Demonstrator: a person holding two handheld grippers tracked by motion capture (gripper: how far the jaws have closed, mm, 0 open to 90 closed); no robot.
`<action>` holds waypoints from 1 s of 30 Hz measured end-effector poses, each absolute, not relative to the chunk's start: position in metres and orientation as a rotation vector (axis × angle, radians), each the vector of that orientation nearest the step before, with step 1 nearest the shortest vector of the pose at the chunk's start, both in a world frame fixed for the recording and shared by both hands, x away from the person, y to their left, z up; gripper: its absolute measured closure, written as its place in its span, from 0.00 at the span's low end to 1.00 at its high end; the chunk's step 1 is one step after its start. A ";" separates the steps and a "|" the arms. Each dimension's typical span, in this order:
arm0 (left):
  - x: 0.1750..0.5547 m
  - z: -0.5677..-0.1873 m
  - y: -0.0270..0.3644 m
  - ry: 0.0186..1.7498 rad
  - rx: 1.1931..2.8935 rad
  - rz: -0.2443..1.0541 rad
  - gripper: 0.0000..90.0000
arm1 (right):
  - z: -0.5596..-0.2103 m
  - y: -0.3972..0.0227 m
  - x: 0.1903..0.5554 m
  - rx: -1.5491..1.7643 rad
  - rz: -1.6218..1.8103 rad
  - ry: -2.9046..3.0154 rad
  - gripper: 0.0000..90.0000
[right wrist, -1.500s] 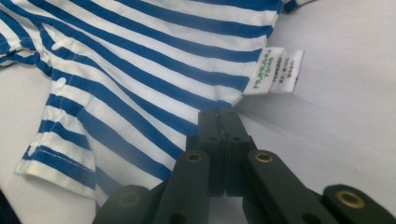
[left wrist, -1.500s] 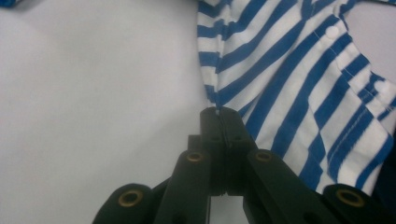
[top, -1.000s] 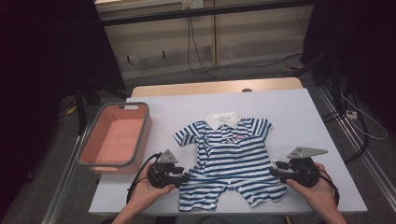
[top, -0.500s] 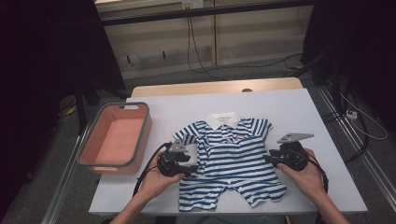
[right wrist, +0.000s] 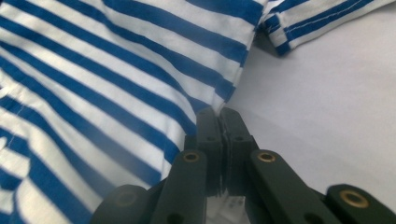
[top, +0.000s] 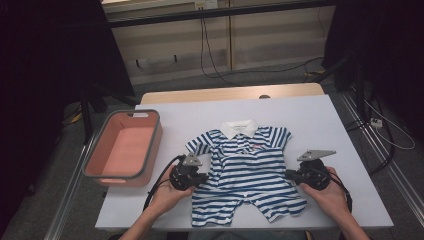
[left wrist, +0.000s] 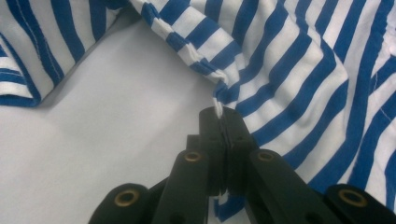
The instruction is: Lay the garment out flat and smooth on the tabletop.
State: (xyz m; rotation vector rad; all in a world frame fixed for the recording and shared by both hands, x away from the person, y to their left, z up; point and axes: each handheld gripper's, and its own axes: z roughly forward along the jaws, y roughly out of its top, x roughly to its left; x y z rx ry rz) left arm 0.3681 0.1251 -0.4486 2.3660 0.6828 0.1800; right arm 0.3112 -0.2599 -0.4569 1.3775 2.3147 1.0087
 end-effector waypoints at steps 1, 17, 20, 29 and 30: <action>0.369 -0.449 0.127 0.684 2.358 0.173 0.99 | -0.456 -0.260 0.309 1.374 1.007 2.318 0.99; 0.354 -0.447 0.151 0.730 2.371 0.098 0.99 | -0.455 -0.262 0.281 1.370 1.031 2.351 0.99; 0.348 -0.447 0.155 0.733 2.361 0.082 0.99 | -0.455 -0.264 0.275 1.368 1.036 2.356 0.99; 0.342 -0.445 0.159 0.739 2.335 0.063 0.99 | -0.454 -0.270 0.261 1.371 1.071 2.340 0.88; 0.342 -0.443 0.159 0.742 2.331 0.063 0.99 | -0.454 -0.270 0.262 1.374 1.070 2.337 0.84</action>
